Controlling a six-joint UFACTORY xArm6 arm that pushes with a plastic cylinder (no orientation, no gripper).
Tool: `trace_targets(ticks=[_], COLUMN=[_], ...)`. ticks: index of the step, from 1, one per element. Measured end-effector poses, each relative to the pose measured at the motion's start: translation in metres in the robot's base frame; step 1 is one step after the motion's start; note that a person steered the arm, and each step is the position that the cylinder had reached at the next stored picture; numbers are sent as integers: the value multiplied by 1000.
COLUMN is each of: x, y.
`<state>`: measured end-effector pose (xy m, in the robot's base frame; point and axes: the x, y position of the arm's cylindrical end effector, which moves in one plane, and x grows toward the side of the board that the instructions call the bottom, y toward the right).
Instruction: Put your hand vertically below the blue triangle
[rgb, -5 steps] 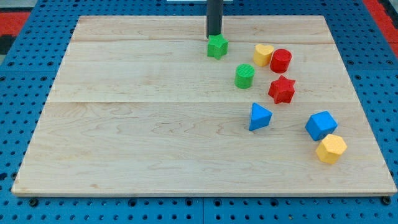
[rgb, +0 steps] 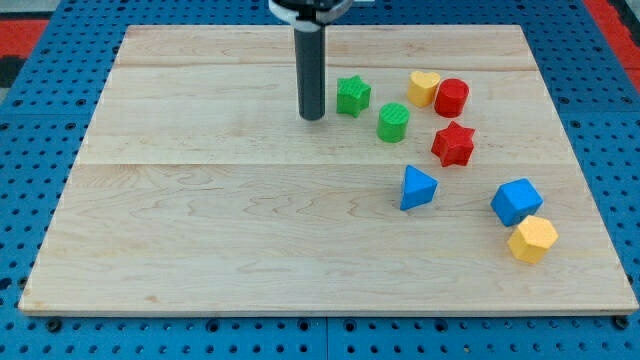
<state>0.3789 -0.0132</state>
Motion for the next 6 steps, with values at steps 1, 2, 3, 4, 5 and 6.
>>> trace_targets(ticks=[1,2,3,4,5,6], x=[30,67,124,153,150,133], y=[0,4,20,44,94,95])
